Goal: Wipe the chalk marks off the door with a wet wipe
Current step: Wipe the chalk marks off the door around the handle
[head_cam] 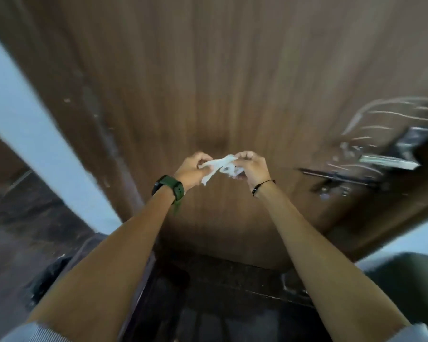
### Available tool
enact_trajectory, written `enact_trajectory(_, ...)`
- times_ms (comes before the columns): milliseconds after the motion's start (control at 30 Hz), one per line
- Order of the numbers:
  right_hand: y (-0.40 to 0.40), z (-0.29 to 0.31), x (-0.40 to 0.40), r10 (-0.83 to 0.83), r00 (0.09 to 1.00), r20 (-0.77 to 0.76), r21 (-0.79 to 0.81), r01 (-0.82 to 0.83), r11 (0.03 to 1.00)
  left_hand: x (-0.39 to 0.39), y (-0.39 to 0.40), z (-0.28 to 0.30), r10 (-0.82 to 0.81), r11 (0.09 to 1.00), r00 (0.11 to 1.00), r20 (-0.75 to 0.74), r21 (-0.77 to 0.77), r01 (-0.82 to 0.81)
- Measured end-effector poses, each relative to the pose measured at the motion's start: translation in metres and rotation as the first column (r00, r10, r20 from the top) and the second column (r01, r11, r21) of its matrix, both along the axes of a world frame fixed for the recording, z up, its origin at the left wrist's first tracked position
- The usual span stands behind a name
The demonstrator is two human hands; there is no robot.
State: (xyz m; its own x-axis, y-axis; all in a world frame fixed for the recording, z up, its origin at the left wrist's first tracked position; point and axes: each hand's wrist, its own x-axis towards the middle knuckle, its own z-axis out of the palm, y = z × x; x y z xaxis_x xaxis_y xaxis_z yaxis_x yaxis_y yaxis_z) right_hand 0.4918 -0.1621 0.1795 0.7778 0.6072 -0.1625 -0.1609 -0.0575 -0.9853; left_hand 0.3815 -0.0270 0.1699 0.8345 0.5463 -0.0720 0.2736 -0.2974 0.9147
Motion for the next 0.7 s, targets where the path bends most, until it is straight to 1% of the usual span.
enact_trajectory(67, -0.047, 0.002, 0.022, -0.167, 0.984, -0.061, 0.083, 0.172, 0.982, 0.035, -0.034, 0.008, -0.050, 0.999, 0.999, 0.022, 0.024, 0.049)
enact_trajectory(133, -0.089, 0.003, 0.040, -0.284, 0.951, -0.125, 0.146, 0.301, 0.943, 0.068, -0.074, 0.015, -0.079, 0.996, 0.994, 0.076, 0.043, 0.076)
enact_trajectory(200, -0.126, 0.005, 0.053, -0.333, 0.926, -0.178, 0.208, 0.366, 0.907, 0.098, -0.116, 0.020, -0.153, 0.988, 0.979, 0.134, 0.005, 0.154)
enact_trajectory(233, -0.142, 0.006, 0.059, -0.348, 0.921, -0.175, 0.209, 0.380, 0.901, 0.112, -0.137, 0.024, -0.206, 0.978, 0.967, 0.152, -0.008, 0.210)
enact_trajectory(300, -0.170, 0.008, 0.070, -0.387, 0.918, -0.091, 0.125, 0.396, 0.910, 0.135, -0.171, 0.031, -0.318, 0.948, 0.937, 0.145, 0.032, 0.317)
enact_trajectory(367, -0.190, 0.010, 0.080, -0.465, 0.882, 0.078, 0.001, 0.466, 0.885, 0.154, -0.198, 0.040, -0.378, 0.924, 0.914, 0.148, 0.118, 0.363)
enact_trajectory(400, -0.199, 0.012, 0.084, -0.518, 0.840, 0.163, -0.030, 0.529, 0.848, 0.161, -0.207, 0.045, -0.377, 0.924, 0.910, 0.174, 0.143, 0.355)
enact_trajectory(467, -0.214, 0.016, 0.092, -0.625, 0.714, 0.315, -0.038, 0.668, 0.743, 0.174, -0.219, 0.053, -0.341, 0.938, 0.908, 0.244, 0.148, 0.312)
enact_trajectory(533, -0.226, 0.024, 0.095, -0.701, 0.522, 0.486, 0.037, 0.789, 0.613, 0.186, -0.224, 0.057, -0.309, 0.949, 0.907, 0.287, 0.160, 0.273)
enact_trajectory(567, -0.232, 0.028, 0.097, -0.707, 0.414, 0.573, 0.089, 0.826, 0.556, 0.192, -0.225, 0.058, -0.304, 0.950, 0.903, 0.303, 0.174, 0.261)
enact_trajectory(600, -0.237, 0.031, 0.100, -0.688, 0.321, 0.651, 0.133, 0.844, 0.520, 0.198, -0.225, 0.059, -0.299, 0.950, 0.901, 0.316, 0.188, 0.249)
enact_trajectory(633, -0.242, 0.036, 0.104, -0.647, 0.257, 0.718, 0.145, 0.854, 0.500, 0.204, -0.225, 0.059, -0.293, 0.950, 0.900, 0.323, 0.202, 0.236)
enact_trajectory(667, -0.246, 0.040, 0.109, -0.588, 0.219, 0.779, 0.129, 0.861, 0.492, 0.210, -0.225, 0.059, -0.291, 0.949, 0.900, 0.326, 0.217, 0.228)
enact_trajectory(700, -0.248, 0.044, 0.115, -0.516, 0.207, 0.831, 0.089, 0.867, 0.491, 0.215, -0.225, 0.058, -0.301, 0.944, 0.898, 0.322, 0.236, 0.231)
